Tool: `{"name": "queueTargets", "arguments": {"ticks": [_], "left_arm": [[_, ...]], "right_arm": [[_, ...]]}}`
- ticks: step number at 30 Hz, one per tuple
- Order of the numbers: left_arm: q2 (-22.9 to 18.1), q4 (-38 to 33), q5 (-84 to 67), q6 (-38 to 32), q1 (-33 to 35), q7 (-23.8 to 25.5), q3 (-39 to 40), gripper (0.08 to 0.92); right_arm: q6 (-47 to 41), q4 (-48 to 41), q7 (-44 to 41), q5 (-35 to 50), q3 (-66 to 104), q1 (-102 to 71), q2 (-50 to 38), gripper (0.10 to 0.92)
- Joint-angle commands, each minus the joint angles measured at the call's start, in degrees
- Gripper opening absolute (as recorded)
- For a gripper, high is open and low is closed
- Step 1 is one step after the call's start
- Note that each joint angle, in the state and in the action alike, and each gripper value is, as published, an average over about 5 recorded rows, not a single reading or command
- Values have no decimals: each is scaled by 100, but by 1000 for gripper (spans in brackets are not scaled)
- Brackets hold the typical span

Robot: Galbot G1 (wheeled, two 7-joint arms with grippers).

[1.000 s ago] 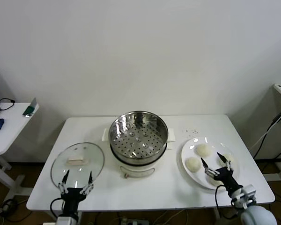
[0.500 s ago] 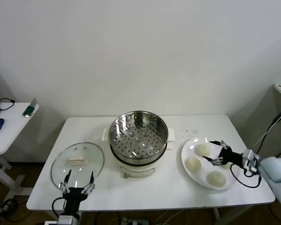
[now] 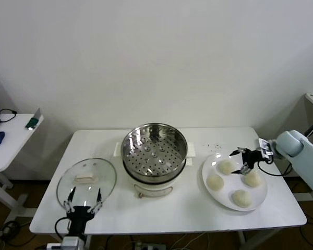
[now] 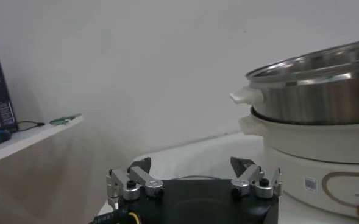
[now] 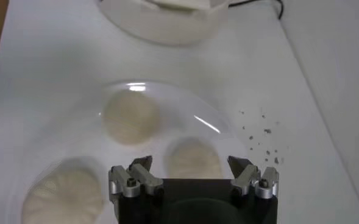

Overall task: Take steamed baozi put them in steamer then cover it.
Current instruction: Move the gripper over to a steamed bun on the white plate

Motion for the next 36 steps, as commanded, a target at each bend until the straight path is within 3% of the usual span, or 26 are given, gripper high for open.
{"name": "queueTargets", "arguments": {"ticks": [1, 36], "left_arm": [[2, 5, -8, 37, -42, -15, -36, 823], [28, 88, 67, 52, -92, -54, -2, 823]], "right_arm": [[-82, -868, -166, -52, -1918, 1386, 507, 823], [335, -1997, -110, -861, -1063, 483, 1601, 823]]}}
